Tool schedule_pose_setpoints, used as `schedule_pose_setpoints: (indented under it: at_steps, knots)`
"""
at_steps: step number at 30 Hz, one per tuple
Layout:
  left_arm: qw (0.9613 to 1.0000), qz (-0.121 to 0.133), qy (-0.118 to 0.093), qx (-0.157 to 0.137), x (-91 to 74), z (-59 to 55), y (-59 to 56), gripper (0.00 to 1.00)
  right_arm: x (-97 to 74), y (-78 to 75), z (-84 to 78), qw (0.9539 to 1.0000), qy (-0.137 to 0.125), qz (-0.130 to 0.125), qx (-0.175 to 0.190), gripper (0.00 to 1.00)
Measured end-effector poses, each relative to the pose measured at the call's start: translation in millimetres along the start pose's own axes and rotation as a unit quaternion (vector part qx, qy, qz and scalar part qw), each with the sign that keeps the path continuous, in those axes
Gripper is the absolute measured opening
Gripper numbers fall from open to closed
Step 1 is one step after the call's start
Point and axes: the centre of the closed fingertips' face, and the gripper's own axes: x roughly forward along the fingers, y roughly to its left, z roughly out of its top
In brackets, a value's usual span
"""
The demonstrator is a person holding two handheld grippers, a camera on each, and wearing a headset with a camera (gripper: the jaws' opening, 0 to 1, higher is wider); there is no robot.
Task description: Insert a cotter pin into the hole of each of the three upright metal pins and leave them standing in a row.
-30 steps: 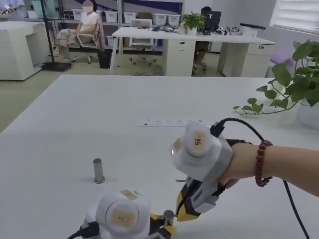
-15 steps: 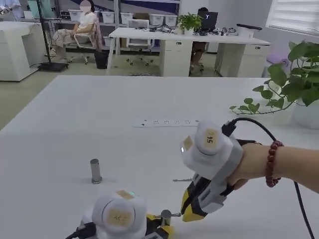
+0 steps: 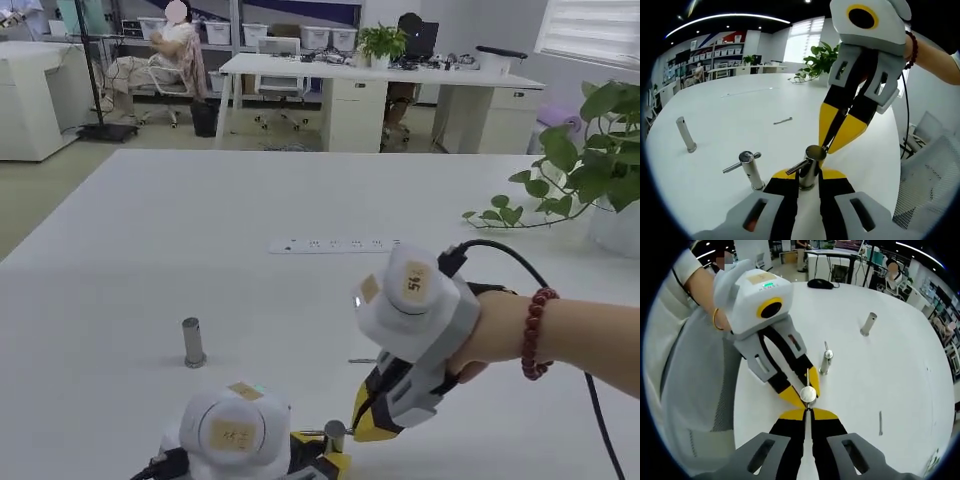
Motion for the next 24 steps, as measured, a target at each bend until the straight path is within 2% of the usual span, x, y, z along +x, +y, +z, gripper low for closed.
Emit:
schedule_pose_setpoints:
  at_steps: [9, 13, 16, 24]
  knots:
    - [1.0, 0.001, 0.001, -0.004, 0.9, -0.1, -0.2, 0.14, 4.2, -0.9, 1.0, 1.0, -0.001, 0.001, 0.006, 0.06]
    - [1.0, 0.001, 0.002, -0.003, 1.0, -0.1, 0.0, 0.14, 4.4, -1.6, 4.8, 0.9995, -0.016, 0.001, 0.028, 0.17]
    - [1.0, 0.0, 0.002, -0.002, 1.1, -0.1, -0.3, 0.14, 3.7, 0.2, 10.9, 0.9988, -0.035, 0.002, 0.033, 0.18]
    - [1.0, -0.003, 0.005, 0.002, 0.2, -1.0, -2.0, 0.19, 9.7, -0.6, 17.9, 0.9978, -0.055, -0.013, 0.035, 0.19]
